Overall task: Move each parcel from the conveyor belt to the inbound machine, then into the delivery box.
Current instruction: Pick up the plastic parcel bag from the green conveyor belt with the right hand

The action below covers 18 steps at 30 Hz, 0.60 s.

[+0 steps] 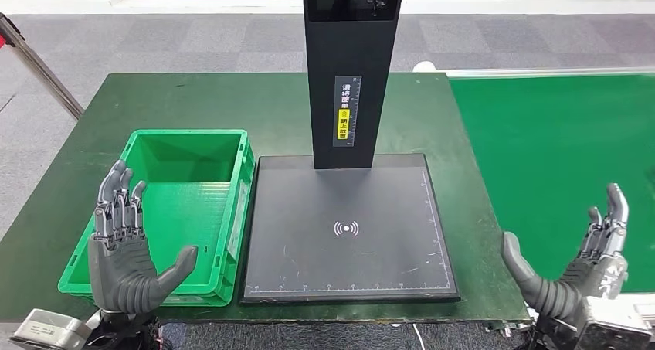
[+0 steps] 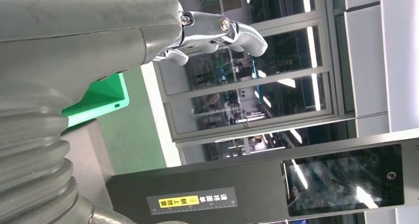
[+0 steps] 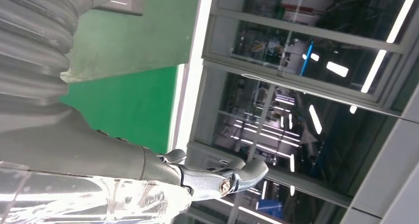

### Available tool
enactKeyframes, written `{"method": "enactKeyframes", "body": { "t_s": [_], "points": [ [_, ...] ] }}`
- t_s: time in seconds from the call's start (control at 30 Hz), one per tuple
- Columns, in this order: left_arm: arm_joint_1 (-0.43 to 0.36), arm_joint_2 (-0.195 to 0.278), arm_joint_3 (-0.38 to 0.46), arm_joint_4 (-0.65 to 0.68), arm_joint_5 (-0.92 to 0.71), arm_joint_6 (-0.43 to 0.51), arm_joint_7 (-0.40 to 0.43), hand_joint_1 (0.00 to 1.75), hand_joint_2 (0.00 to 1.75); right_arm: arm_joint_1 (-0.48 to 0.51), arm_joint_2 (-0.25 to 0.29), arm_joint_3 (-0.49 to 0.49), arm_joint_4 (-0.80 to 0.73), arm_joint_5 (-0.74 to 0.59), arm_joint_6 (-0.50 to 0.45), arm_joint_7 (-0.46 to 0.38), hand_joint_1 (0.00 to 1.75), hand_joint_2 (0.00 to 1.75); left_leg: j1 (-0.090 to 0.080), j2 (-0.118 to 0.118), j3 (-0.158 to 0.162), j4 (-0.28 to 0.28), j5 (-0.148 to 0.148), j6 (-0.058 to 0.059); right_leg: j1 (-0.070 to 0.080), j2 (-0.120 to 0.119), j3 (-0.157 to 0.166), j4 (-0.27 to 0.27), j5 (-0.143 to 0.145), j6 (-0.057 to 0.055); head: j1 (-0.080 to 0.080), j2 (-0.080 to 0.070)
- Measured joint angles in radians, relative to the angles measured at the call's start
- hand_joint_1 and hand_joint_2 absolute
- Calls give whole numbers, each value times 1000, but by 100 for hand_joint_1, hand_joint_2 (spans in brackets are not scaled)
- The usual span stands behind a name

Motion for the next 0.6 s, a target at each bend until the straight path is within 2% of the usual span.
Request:
{"method": "enactKeyframes", "body": {
  "t_s": [0.2,0.43,0.6],
  "points": [
    [7,0,-7,-1,-8,-3,-6,0,175,2,38,-74,0,-29,38,-2,0,175,0,0,0,0,0,0,0,0,0,0,0,0,0,0],
    [13,0,-11,-4,-7,39,-10,0,175,5,54,-139,10,-126,54,-1,0,175,0,0,0,0,0,0,0,0,0,0,0,0,0,0],
    [37,0,-10,-26,11,66,-16,0,175,3,58,-150,12,-123,52,0,0,175,0,0,0,0,0,0,0,0,0,0,0,0,0,0]
  ]
}}
